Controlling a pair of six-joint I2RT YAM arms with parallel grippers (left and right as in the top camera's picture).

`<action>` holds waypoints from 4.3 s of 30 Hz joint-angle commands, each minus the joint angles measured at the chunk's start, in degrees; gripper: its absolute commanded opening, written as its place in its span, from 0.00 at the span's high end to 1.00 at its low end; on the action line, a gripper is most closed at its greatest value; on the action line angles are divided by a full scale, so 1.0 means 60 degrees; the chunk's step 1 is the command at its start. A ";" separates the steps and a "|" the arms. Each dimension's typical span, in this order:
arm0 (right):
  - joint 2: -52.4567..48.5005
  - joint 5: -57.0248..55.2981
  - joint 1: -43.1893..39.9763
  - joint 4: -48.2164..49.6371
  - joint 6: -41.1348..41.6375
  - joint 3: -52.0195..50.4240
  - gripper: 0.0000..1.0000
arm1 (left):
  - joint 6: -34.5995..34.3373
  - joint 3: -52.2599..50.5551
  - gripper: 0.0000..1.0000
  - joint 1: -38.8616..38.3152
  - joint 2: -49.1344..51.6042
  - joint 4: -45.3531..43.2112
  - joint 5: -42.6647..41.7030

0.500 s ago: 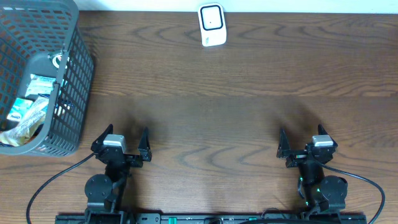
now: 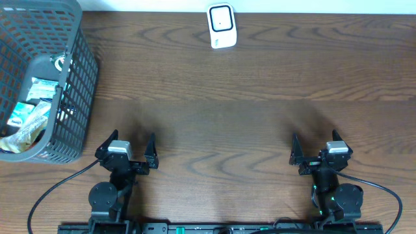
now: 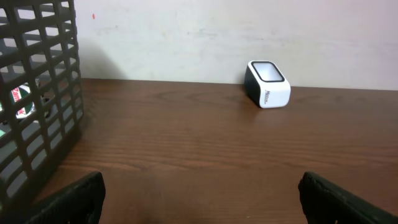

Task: Scan the item barcode

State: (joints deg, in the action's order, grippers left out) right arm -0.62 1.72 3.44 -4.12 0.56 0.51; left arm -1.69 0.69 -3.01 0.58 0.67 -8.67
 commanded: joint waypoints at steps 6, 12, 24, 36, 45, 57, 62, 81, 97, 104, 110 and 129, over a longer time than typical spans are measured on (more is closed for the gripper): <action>0.0047 0.0055 -0.0084 -0.0022 -0.0033 -0.0033 0.01 | -0.0080 -0.0076 0.02 0.0007 -0.0058 0.0455 -0.0131; 0.0047 0.0055 -0.0084 -0.0022 -0.0033 -0.0033 0.01 | -0.0080 -0.0076 0.02 0.0007 -0.0058 0.0452 -0.0131; 0.0047 0.0055 -0.0084 -0.0022 -0.0033 -0.0033 0.01 | -0.0080 -0.0076 0.02 0.0007 -0.0058 0.0455 -0.0131; 0.0047 0.0055 -0.0084 -0.0022 -0.0033 -0.0033 0.01 | -0.0084 -0.0076 0.02 0.0007 -0.0058 0.0448 -0.0135; 0.0047 0.0055 -0.0084 -0.0022 -0.0033 -0.0033 0.01 | -0.4124 -0.0069 0.02 0.0007 -0.0058 -0.0171 -0.3898; 0.0047 0.0055 -0.0084 -0.0022 -0.0033 -0.0033 0.01 | -0.7012 0.0189 0.02 0.0007 -0.0058 -0.5643 -0.3548; 0.0047 0.0055 -0.0084 -0.0022 -0.0033 -0.0033 0.01 | -0.7227 0.1319 0.02 0.0011 0.0135 -0.5701 -0.2914; 0.0047 0.0055 -0.0084 -0.0022 -0.0033 -0.0033 0.01 | -0.0178 1.6979 0.03 0.1206 1.1074 0.7140 0.1005; 0.0047 0.0055 -0.0084 -0.0022 -0.0033 -0.0033 0.01 | 0.0200 2.0327 0.02 0.4634 1.4779 1.0495 0.2331; 0.0047 0.0055 -0.0084 -0.0022 -0.0033 -0.0033 0.01 | 0.0455 1.9019 0.02 0.5377 1.4881 1.0244 0.3115; 0.0047 0.0055 -0.0084 -0.0022 -0.0033 -0.0033 0.01 | 0.2994 1.6779 0.02 0.5563 1.4881 1.0167 0.3111; 0.0047 0.0055 -0.0084 -0.0022 -0.0033 -0.0033 0.01 | 0.5450 1.4706 0.02 0.5814 1.5089 0.8972 0.3723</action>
State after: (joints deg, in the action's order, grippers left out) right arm -0.67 1.72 3.44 -4.05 0.56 0.45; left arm 28.99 88.68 30.57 89.91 54.92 14.57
